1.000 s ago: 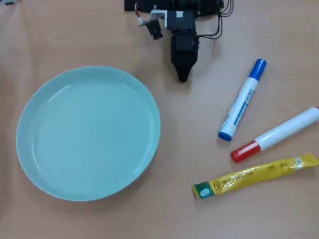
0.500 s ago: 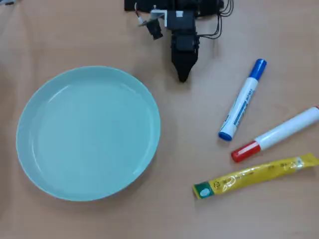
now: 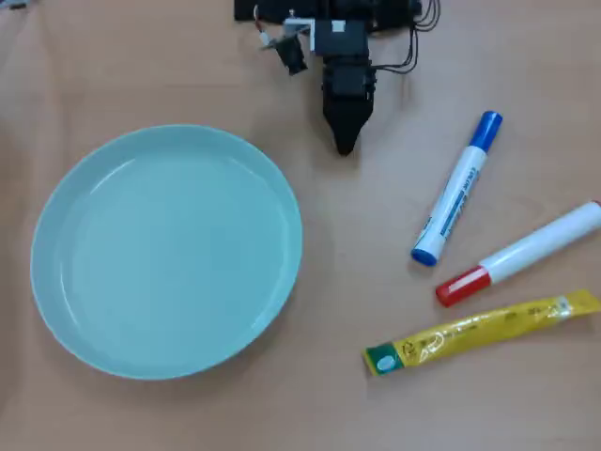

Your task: Pick up the red pen.

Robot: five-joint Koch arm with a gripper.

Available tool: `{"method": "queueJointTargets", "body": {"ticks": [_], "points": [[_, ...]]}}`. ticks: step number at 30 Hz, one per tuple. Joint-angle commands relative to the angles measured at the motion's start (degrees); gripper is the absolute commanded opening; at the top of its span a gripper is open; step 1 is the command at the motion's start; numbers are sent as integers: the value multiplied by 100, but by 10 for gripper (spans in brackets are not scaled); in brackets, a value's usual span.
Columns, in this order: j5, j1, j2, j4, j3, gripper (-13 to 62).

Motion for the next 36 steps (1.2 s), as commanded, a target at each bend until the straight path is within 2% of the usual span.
{"method": "queueJointTargets", "body": {"ticks": [1, 36], "points": [[-97, 0, 519, -88, 193, -66], [26, 44, 501, 1143, 264, -67]]}}
